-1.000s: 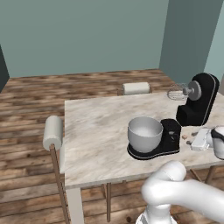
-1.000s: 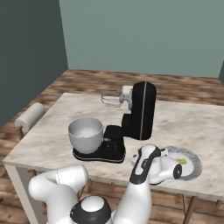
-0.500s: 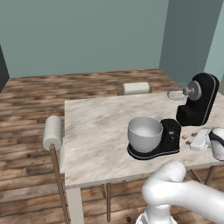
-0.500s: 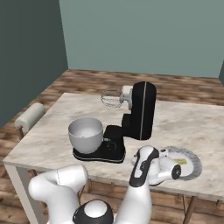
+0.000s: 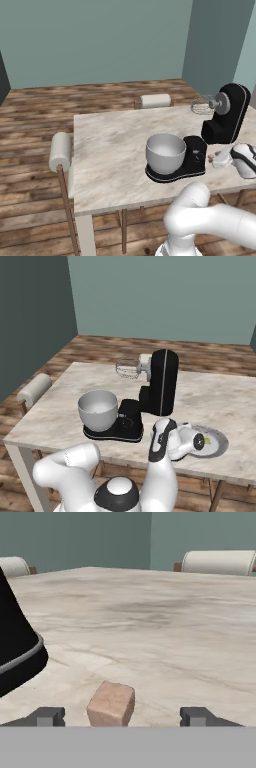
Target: Add butter and sugar cubes to the stand mixer bowl and then turn on the stand mixer to begin making frosting.
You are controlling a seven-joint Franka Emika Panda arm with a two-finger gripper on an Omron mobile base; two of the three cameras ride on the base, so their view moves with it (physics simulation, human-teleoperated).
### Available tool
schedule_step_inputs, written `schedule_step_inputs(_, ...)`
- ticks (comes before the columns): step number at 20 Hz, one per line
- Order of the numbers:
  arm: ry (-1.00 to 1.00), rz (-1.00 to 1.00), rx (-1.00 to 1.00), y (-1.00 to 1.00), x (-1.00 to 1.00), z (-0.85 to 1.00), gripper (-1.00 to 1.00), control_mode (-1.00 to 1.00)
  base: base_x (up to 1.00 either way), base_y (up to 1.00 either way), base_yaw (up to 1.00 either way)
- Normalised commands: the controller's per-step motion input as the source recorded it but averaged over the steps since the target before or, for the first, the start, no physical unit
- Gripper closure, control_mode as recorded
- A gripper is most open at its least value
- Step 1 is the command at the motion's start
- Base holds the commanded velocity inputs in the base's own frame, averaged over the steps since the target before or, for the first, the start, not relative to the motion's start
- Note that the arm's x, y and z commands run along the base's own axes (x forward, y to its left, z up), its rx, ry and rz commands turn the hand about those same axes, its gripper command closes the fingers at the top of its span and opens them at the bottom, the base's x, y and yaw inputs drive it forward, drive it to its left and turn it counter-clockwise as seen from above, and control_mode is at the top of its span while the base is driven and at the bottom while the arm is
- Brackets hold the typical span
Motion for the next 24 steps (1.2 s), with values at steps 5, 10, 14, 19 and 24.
schedule_step_inputs(5,0.11,0.00,0.00,0.00,0.17,-0.23,-1.00,-1.00,0.00,0.00,0.00)
schedule_step_inputs(10,0.14,0.00,0.00,0.06,0.01,-0.38,1.00,-1.00,0.00,0.00,0.00)
schedule_step_inputs(14,0.13,-0.01,-0.01,0.17,0.00,-0.30,1.00,-1.00,0.00,0.00,0.00)
schedule_step_inputs(19,0.08,-0.01,-0.01,0.16,0.00,-0.28,1.00,-1.00,0.00,0.00,0.00)
schedule_step_inputs(24,0.01,0.00,0.00,0.05,-0.03,-0.10,1.00,-1.00,0.00,0.00,0.00)
